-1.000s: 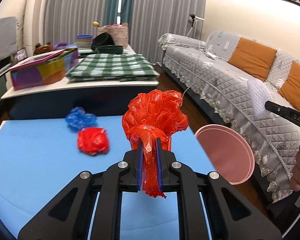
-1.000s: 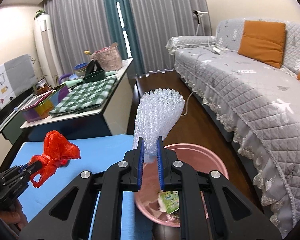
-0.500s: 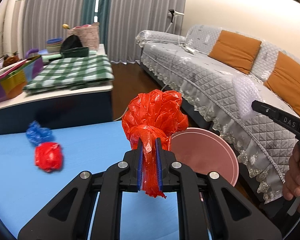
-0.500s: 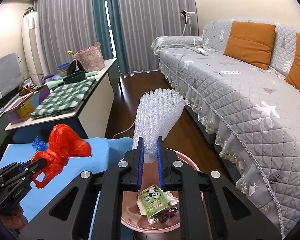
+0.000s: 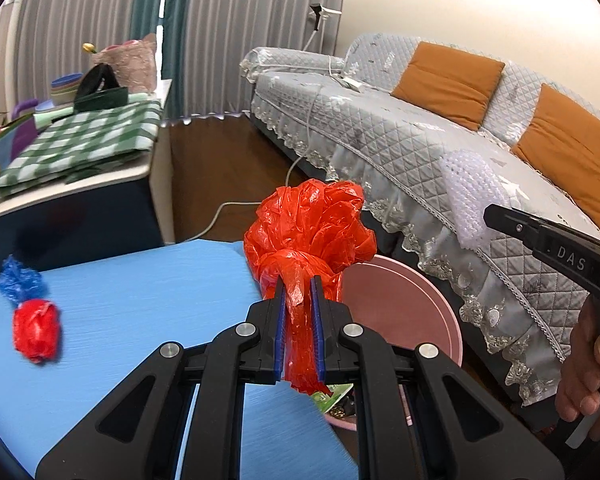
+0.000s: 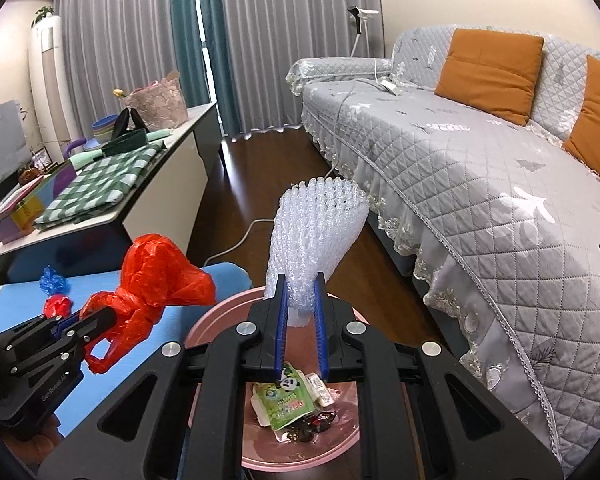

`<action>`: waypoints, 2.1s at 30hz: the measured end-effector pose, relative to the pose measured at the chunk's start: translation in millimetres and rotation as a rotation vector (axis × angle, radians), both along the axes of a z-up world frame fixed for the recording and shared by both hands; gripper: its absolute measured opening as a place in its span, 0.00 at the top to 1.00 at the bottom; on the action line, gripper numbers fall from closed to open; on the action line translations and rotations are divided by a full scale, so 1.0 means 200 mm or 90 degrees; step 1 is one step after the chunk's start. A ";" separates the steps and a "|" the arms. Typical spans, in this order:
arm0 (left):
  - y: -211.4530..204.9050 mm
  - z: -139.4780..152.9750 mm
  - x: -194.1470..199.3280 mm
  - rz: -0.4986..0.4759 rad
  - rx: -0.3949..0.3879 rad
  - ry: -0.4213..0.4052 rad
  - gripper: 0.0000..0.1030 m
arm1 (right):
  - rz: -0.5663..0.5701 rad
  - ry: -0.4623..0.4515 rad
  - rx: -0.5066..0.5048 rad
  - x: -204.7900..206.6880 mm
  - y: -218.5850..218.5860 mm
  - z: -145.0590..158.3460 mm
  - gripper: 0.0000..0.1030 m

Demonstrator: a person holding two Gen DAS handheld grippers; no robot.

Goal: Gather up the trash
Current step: 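Carry the orange bag and white bubble wrap over the pink bin with both grippers, then open both grippers to drop the orange bag and bubble wrap into the bin, then move both open grippers back over the table toward the red and blue bags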

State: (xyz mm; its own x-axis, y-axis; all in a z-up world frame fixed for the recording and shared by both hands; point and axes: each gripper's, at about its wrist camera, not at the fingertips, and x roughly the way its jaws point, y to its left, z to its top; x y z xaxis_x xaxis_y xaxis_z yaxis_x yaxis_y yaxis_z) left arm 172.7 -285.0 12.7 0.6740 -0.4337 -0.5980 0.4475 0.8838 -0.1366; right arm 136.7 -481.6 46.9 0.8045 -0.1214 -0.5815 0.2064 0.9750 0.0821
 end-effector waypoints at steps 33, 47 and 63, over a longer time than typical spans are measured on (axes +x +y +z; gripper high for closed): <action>0.31 0.05 -0.09 0.048 0.002 0.011 0.55 | 0.010 -0.057 0.011 -0.03 0.15 0.07 0.15; 0.96 0.24 -0.14 0.161 0.009 -0.028 0.61 | 0.117 -0.097 0.084 -0.04 0.59 0.13 0.29; 1.47 0.26 0.18 0.146 0.017 -0.028 0.73 | 0.208 -0.079 0.069 0.02 1.07 0.09 0.38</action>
State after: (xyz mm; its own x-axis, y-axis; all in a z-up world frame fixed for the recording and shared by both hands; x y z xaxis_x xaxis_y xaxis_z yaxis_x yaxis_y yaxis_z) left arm 208.4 8.0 63.7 0.7794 -0.2498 -0.5746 0.2389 0.9663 -0.0961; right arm 141.4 -267.3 64.0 0.8560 0.2110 -0.4719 -0.1330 0.9721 0.1934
